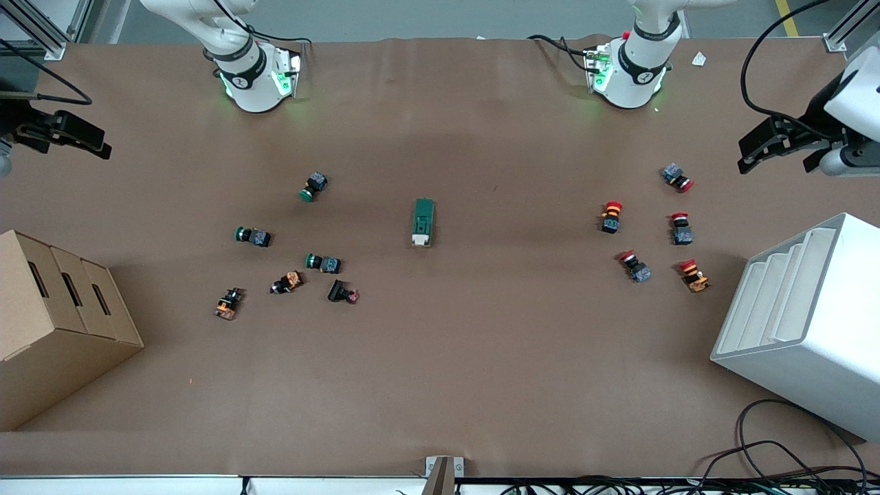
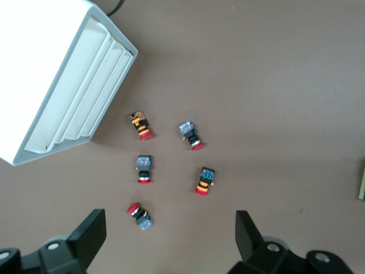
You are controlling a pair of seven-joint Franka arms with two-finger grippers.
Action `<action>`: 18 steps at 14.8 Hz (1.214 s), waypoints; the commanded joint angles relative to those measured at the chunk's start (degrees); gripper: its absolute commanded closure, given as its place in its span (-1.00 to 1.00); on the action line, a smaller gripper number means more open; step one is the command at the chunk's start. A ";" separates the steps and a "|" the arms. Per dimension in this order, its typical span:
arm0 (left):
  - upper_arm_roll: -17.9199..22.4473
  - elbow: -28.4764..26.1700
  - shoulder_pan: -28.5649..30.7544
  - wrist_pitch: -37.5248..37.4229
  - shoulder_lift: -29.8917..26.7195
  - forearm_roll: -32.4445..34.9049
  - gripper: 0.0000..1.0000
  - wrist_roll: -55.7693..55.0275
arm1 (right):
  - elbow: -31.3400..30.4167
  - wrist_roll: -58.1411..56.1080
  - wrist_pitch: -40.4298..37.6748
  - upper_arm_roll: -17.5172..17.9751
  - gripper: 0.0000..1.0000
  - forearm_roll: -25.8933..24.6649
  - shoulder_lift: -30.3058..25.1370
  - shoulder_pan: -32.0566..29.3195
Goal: Close load switch with both arms
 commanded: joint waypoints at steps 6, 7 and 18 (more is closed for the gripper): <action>-0.96 -1.65 0.83 0.17 -1.96 -1.04 -1.00 1.35 | -2.65 -0.51 -0.12 0.94 -1.00 0.10 -4.18 -1.30; -2.01 -1.65 0.56 0.17 -1.96 -1.04 -1.00 1.18 | -3.00 -0.51 0.14 0.85 -1.00 0.10 -4.18 -1.39; -2.99 -0.07 0.47 -2.29 -1.34 -0.95 -1.00 1.36 | -7.48 -0.51 3.04 0.41 -1.00 1.50 -7.60 -1.48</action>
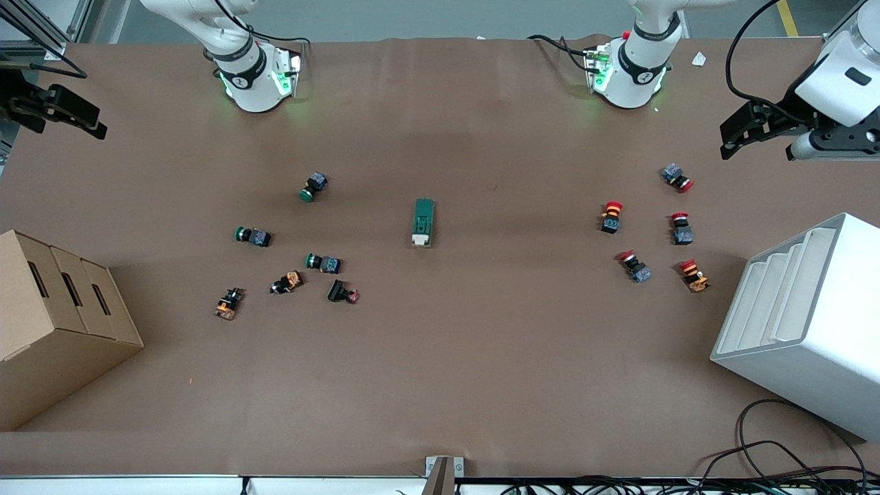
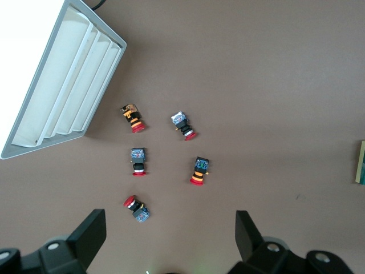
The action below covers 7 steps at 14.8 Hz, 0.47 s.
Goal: Close load switch with both arms
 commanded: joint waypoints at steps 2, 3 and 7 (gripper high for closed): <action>-0.13 0.77 0.15 -1.11 -0.26 -0.55 -1.00 1.24 | -2.13 -0.51 1.75 0.57 -1.00 1.14 -1.83 -1.11; -0.05 1.30 0.15 -1.11 -0.26 -0.64 -1.00 1.24 | -2.13 -0.51 1.84 0.57 -1.00 1.14 -1.83 -1.11; -0.04 1.57 0.33 -1.19 0.53 -0.81 -1.00 1.24 | -2.05 -0.60 2.63 0.66 -1.00 1.40 -1.74 -1.02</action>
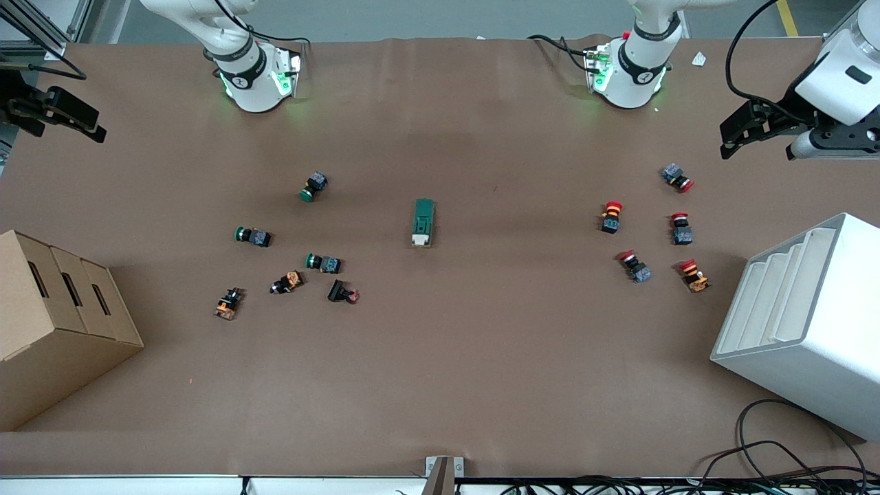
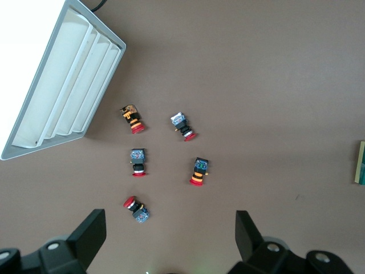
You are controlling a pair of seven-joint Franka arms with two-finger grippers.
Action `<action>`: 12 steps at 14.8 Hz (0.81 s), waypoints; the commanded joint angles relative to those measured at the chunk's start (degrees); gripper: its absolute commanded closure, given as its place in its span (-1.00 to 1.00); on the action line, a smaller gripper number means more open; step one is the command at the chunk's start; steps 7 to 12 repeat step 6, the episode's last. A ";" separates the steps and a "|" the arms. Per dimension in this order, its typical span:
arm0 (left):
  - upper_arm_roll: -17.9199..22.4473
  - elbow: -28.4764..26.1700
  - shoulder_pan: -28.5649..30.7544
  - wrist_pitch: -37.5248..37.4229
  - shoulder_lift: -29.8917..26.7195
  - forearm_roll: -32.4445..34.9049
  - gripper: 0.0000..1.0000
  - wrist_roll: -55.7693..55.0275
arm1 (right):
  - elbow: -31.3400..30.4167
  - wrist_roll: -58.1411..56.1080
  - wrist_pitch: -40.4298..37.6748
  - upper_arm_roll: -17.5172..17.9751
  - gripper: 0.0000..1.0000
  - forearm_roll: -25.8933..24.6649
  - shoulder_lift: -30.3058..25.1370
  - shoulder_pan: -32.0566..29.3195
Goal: Close load switch with both arms
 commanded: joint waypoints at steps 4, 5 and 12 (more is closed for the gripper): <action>-0.01 1.32 0.20 -1.89 0.55 -0.73 -1.00 1.24 | -1.83 -2.53 1.09 0.56 -1.00 2.19 -1.71 -1.02; -0.01 1.32 0.20 -1.89 0.55 -0.73 -1.00 1.24 | -1.83 -2.53 1.09 0.64 -1.00 2.29 -1.71 -1.02; -0.01 1.32 0.20 -1.89 0.55 -0.73 -1.00 1.15 | -1.83 -2.71 1.09 0.64 -1.00 2.29 -1.80 -0.93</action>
